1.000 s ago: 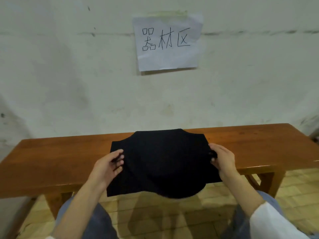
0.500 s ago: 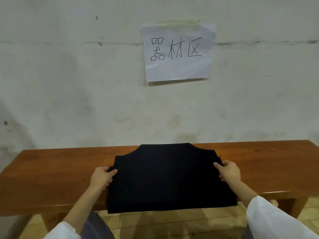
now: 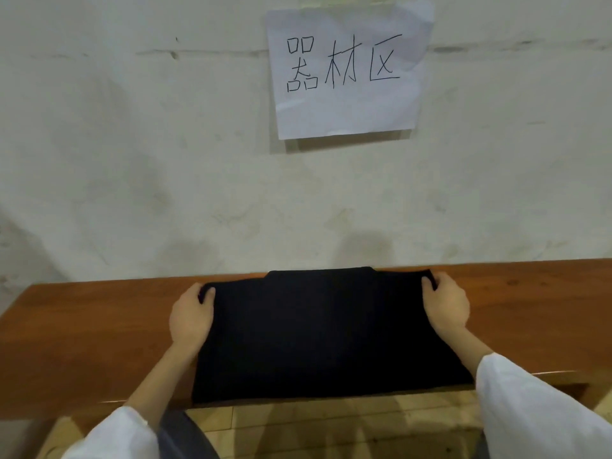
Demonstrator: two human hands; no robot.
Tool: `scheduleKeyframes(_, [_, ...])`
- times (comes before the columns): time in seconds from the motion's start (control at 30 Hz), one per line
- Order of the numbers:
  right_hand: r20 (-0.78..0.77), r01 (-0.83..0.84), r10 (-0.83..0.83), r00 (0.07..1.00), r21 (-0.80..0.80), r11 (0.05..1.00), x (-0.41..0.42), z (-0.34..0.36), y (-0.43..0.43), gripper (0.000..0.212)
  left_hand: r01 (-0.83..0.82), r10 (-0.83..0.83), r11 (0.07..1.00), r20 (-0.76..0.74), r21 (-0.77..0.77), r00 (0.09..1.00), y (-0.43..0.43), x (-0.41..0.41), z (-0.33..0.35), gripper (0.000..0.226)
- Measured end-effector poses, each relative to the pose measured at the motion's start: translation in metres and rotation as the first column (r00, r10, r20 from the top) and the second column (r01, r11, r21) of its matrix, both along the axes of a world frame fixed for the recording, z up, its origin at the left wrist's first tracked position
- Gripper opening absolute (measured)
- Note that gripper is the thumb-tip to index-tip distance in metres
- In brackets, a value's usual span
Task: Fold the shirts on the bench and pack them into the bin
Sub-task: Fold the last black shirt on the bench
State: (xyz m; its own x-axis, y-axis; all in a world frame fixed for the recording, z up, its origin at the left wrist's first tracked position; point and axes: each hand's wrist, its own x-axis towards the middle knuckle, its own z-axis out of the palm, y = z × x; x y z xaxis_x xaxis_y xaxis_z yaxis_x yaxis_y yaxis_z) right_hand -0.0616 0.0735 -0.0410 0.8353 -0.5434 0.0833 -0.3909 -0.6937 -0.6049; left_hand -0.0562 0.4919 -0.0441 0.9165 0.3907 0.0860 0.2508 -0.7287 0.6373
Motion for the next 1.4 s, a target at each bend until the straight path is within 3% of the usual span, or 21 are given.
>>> scheduleKeyframes(0.07, [-0.133,-0.021,0.018,0.991,-0.025,0.999,0.006,-0.014,-0.007,0.027,0.034,-0.030,0.997,-0.061,0.069,0.998,0.002,0.007,-0.016,0.034])
scheduleKeyframes(0.2, [-0.099,0.083,-0.091,0.991,-0.087,0.993,0.008,-0.024,-0.010,0.029,-0.033,0.038,0.987,-0.025,0.157,0.999,0.000,0.013,-0.027,0.028])
scheduleKeyframes(0.37, [-0.170,0.049,-0.062,0.983,-0.081,0.996,0.015,-0.017,-0.015,0.026,-0.049,0.054,0.986,-0.027,0.157,0.998,-0.001,0.017,-0.024,0.031])
scheduleKeyframes(0.47, [-0.038,0.009,-0.017,0.999,-0.204,0.979,0.005,-0.014,0.002,0.034,0.025,-0.019,0.952,-0.021,0.306,1.000,-0.018,0.003,-0.024,0.043])
scheduleKeyframes(0.53, [0.036,-0.111,0.128,0.991,-0.307,0.945,-0.011,-0.018,0.022,0.043,0.182,-0.190,0.901,-0.019,0.393,0.982,-0.041,-0.015,-0.024,0.045])
scheduleKeyframes(0.63, [-0.171,-0.369,0.330,0.929,-0.323,0.872,-0.043,-0.033,0.050,0.060,0.438,-0.380,0.797,-0.218,0.415,0.899,-0.071,-0.045,-0.034,0.068])
scheduleKeyframes(0.73, [-0.376,-0.462,0.339,0.862,-0.310,0.831,-0.063,-0.049,0.053,0.078,0.510,-0.395,0.721,-0.327,0.469,0.859,-0.079,-0.062,-0.050,0.102])
scheduleKeyframes(0.8, [-0.418,-0.478,0.328,0.847,-0.330,0.814,-0.064,-0.053,0.049,0.081,0.510,-0.394,0.728,-0.329,0.458,0.858,-0.078,-0.064,-0.049,0.092])
scheduleKeyframes(0.87, [-0.464,-0.501,0.339,0.819,-0.288,0.816,-0.060,-0.046,0.046,0.072,0.519,-0.427,0.788,-0.312,0.331,0.848,-0.075,-0.060,-0.039,0.066])
scheduleKeyframes(0.93, [-0.442,-0.517,0.374,0.815,-0.263,0.815,-0.066,-0.037,0.046,0.068,0.415,-0.386,0.875,-0.159,0.248,0.909,-0.064,-0.065,-0.027,0.047])
scheduleKeyframes(1.0, [-0.379,-0.529,0.414,0.827,-0.279,0.801,-0.080,-0.034,0.045,0.070,0.169,-0.172,0.961,-0.003,0.219,0.985,-0.047,-0.079,-0.016,0.037])
scheduleKeyframes(1.03, [-0.355,-0.539,0.436,0.827,-0.283,0.793,-0.091,-0.033,0.046,0.076,0.056,-0.054,0.978,-0.017,0.200,0.998,-0.039,-0.090,-0.012,0.033])
scheduleKeyframes(1.1, [-0.349,-0.571,0.473,0.809,-0.278,0.772,-0.110,-0.036,0.046,0.087,-0.050,0.087,0.981,-0.193,0.189,0.977,-0.022,-0.105,-0.010,0.033])
scheduleKeyframes(1.2, [-0.377,-0.562,0.454,0.807,-0.256,0.786,-0.120,-0.042,0.043,0.071,-0.018,0.055,0.995,-0.404,0.095,0.913,-0.002,-0.111,-0.013,0.032])
scheduleKeyframes(1.3, [-0.366,-0.527,0.424,0.829,-0.254,0.811,-0.119,-0.046,0.043,0.061,0.030,-0.033,0.999,-0.330,-0.014,0.943,0.006,-0.107,-0.010,0.011])
scheduleKeyframes(1.4, [-0.368,-0.523,0.418,0.831,-0.259,0.812,-0.120,-0.048,0.045,0.060,0.066,-0.069,0.998,-0.173,-0.024,0.982,0.002,-0.102,0.001,0.012])
